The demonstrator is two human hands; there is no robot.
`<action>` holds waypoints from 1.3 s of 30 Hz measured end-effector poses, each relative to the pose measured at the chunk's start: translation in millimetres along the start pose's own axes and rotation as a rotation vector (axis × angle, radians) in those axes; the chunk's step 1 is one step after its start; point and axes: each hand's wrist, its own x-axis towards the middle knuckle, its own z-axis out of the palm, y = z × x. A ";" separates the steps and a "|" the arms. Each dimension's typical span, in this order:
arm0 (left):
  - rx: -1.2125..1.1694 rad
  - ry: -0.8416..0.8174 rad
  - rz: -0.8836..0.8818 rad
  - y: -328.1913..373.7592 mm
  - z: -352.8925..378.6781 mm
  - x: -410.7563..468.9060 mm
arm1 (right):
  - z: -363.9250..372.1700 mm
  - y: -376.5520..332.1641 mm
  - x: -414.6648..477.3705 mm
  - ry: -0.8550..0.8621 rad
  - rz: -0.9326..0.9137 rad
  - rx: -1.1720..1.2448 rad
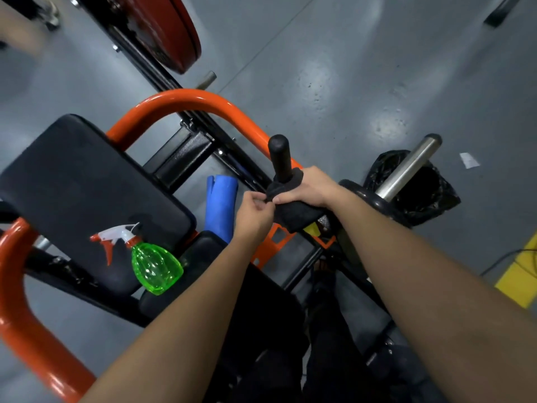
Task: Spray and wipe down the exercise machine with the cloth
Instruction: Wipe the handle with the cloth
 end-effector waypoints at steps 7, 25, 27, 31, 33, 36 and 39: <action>0.643 -0.063 0.771 5.6 -1.4 -23.0 | 32.8 45.1 -77.4 0.408 0.157 -0.172; 0.934 -0.444 0.798 77.9 76.2 26.7 | 36.9 87.6 -62.5 0.505 -0.063 0.472; 0.696 -0.459 0.703 79.0 91.6 30.8 | 62.6 90.1 -71.4 0.780 -0.060 0.546; 0.916 -0.354 0.784 69.9 106.8 38.2 | 84.8 103.3 -76.1 0.885 -0.108 0.609; 1.109 -0.255 0.857 65.3 108.7 35.9 | 87.3 118.7 -77.5 0.822 -0.139 0.638; 1.113 -0.255 0.841 69.6 111.5 31.8 | 92.2 152.7 -81.3 0.716 -0.106 0.699; 1.119 -0.235 0.858 68.5 115.3 34.6 | 100.1 174.4 -83.0 0.682 0.030 0.726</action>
